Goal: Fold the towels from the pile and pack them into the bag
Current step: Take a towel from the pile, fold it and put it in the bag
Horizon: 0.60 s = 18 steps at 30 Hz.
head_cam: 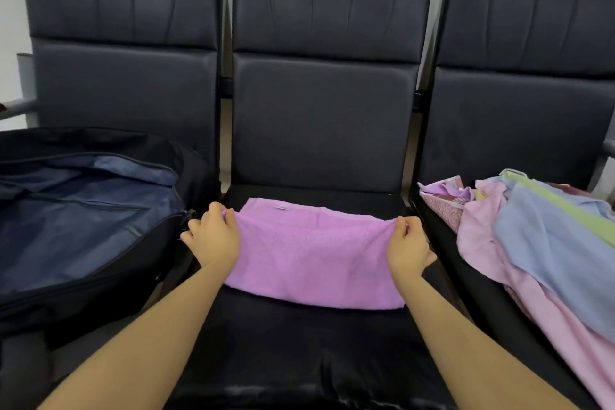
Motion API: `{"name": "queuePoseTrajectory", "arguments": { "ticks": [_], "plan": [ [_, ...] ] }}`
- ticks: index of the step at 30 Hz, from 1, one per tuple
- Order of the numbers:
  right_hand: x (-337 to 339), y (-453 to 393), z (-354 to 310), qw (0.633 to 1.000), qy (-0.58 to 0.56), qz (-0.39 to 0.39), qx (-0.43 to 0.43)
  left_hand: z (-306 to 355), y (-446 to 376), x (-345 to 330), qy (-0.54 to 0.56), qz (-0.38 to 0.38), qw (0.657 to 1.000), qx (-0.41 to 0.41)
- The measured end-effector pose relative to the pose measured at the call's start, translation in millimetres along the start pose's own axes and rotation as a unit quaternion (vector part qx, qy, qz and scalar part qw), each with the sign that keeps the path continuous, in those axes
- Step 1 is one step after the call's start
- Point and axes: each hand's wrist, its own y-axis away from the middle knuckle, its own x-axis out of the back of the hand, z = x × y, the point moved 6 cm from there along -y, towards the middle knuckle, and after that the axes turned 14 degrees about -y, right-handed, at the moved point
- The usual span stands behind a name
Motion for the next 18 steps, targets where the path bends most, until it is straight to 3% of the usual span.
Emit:
{"name": "queuePoseTrajectory", "arguments": {
  "ticks": [7,14,16,18],
  "plan": [
    [-26,-49,14,0.999,0.016,0.019,0.037,48,-53,-45,-0.08,0.026,0.987,-0.14],
    [-51,-79,32,0.991,0.117,0.002,0.057,80,-91,-94,-0.097,0.003,0.984,-0.147],
    [-59,-74,35,0.975,0.195,-0.001,0.105,85,-84,-103,-0.095,0.001,0.98,-0.172],
    [-72,-60,35,0.954,0.234,-0.041,0.185,91,-63,-112,-0.091,-0.015,0.962,-0.258]
  ]
}}
